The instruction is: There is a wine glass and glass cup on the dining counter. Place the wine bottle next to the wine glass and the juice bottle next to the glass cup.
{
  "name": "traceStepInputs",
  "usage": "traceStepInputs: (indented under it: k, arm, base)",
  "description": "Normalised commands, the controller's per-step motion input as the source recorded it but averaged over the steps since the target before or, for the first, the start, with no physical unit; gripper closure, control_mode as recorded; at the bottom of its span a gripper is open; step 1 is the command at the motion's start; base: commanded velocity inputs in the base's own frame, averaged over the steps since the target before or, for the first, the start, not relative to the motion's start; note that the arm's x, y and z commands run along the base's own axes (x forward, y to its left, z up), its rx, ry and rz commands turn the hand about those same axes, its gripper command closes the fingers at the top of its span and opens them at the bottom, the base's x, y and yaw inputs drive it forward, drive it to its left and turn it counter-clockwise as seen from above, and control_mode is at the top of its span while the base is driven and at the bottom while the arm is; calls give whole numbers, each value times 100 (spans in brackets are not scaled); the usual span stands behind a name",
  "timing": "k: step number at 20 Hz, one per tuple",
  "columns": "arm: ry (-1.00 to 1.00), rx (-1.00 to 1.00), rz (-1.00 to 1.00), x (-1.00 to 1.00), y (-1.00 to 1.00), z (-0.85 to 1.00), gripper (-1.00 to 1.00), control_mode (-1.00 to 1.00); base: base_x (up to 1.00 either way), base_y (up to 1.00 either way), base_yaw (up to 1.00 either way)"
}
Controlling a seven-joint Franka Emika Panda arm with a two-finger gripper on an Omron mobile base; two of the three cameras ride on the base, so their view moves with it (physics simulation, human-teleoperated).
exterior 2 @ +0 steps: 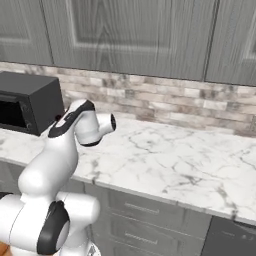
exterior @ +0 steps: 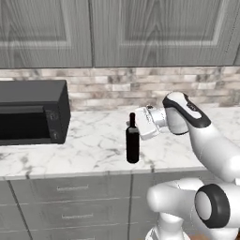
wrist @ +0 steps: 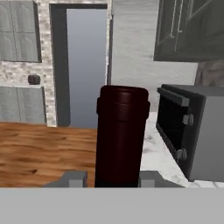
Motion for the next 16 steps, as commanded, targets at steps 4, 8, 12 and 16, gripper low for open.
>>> traceStepInputs:
  k: [4, 8, 12, 16]
  arm:
    - [0, 0, 0, 0, 0, 0, 100, 100]
    - [0, 0, 0, 0, 0, 0, 100, 100]
    - [0, 0, 0, 0, 0, 0, 100, 100]
    - [0, 0, 0, 0, 0, 0, 100, 100]
  base:
    - [-80, 0, -28]
    - [-88, 0, -16]
    - [-70, 0, -7]
    - [-26, 1, 87]
